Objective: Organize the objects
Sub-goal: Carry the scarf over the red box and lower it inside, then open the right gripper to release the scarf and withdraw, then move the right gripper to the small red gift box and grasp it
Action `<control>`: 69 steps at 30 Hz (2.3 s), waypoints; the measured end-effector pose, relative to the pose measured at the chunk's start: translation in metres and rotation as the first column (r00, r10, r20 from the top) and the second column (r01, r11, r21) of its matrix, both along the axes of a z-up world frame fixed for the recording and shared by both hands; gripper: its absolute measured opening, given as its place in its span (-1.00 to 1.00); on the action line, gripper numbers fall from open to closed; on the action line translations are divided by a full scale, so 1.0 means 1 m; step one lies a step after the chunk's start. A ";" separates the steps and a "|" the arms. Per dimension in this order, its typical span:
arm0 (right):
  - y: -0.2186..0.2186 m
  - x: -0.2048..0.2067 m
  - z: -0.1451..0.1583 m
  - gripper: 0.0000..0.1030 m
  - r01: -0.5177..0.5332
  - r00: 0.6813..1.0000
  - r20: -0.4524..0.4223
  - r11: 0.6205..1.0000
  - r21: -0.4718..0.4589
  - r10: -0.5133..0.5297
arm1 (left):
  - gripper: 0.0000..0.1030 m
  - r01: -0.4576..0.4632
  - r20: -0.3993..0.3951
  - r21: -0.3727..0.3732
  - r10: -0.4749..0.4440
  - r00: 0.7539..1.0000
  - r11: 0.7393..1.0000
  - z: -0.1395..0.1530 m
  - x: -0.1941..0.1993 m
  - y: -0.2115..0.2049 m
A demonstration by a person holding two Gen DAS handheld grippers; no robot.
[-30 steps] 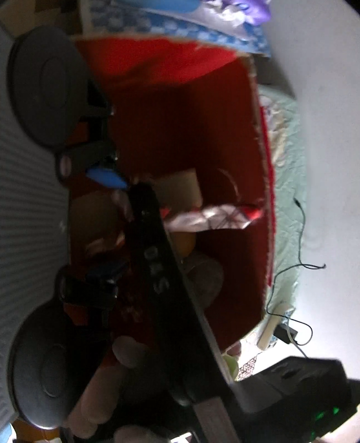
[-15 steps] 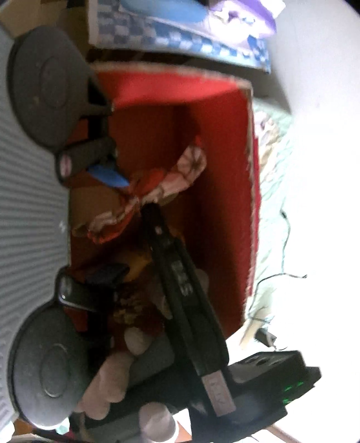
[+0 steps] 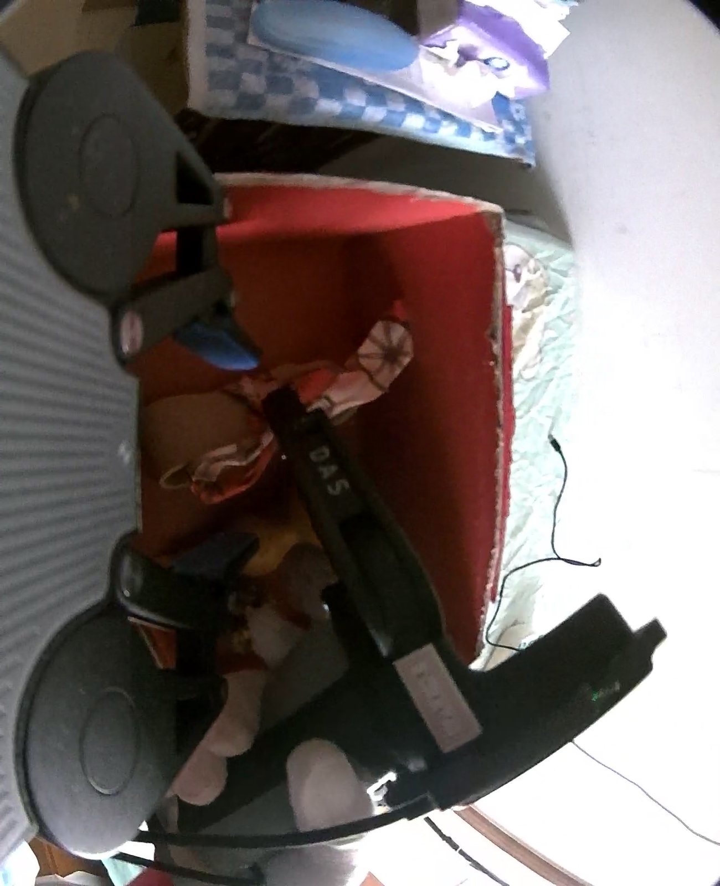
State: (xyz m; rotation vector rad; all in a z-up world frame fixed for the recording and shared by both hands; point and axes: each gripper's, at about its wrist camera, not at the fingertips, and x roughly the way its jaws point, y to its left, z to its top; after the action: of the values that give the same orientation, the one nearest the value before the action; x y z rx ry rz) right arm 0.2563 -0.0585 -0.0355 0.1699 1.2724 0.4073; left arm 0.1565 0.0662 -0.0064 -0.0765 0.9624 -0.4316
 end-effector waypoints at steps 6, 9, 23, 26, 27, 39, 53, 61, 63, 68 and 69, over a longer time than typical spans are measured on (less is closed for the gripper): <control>-0.002 0.012 -0.023 -0.55 0.004 0.986 -0.170 1.000 0.016 -0.001 | 0.29 0.005 -0.011 0.008 -0.005 1.000 1.000 -0.004 0.004 -0.003; -0.009 0.007 -0.019 -0.58 0.050 0.991 -0.121 0.999 -0.003 -0.050 | 0.29 0.009 -0.012 0.009 -0.009 1.000 1.000 -0.003 0.003 -0.003; -0.043 -0.006 -0.021 -0.32 0.146 0.981 -0.131 0.989 0.019 -0.142 | 0.34 0.010 -0.013 0.035 -0.010 1.000 0.999 0.001 0.005 -0.008; -0.057 -0.016 -0.017 -0.26 0.187 0.978 -0.111 0.978 0.095 -0.176 | 0.35 0.004 -0.018 0.051 -0.003 1.000 0.999 0.001 0.005 -0.010; -0.061 -0.019 -0.016 -0.25 0.203 0.976 -0.106 0.974 0.101 -0.192 | 0.35 0.000 -0.015 0.060 0.001 1.000 0.998 0.001 0.005 -0.012; -0.091 -0.061 0.002 -0.26 0.308 0.946 0.038 0.929 0.207 -0.322 | 0.37 -0.048 0.026 0.175 0.044 0.999 0.983 0.014 -0.005 -0.028; -0.102 -0.111 0.034 -0.26 0.299 0.918 0.175 0.911 0.285 -0.356 | 0.35 -0.145 0.130 0.257 0.115 0.985 0.956 0.038 -0.041 -0.031; -0.098 -0.136 0.045 -0.26 0.265 0.911 0.233 0.915 0.303 -0.341 | 0.37 -0.190 0.213 0.221 0.142 0.967 0.957 0.066 -0.084 -0.010; -0.097 -0.142 0.047 -0.26 0.257 0.909 0.244 0.916 0.308 -0.337 | 0.37 -0.199 0.222 0.210 0.152 0.963 0.957 0.070 -0.094 -0.002; -0.090 -0.155 0.054 -0.26 0.184 0.920 0.271 0.922 0.341 -0.284 | 0.38 -0.195 0.235 0.174 0.151 0.960 0.965 0.076 -0.124 0.017; -0.089 -0.157 0.055 -0.26 0.153 0.930 0.259 0.915 0.374 -0.261 | 0.38 -0.192 0.233 0.166 0.151 0.961 0.967 0.076 -0.130 0.020</control>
State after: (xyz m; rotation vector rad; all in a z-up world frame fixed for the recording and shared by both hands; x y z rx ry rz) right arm 0.0995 -0.1471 0.0190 0.5221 0.8581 0.4513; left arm 0.0270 0.0864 0.0695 0.0573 0.7675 -0.1825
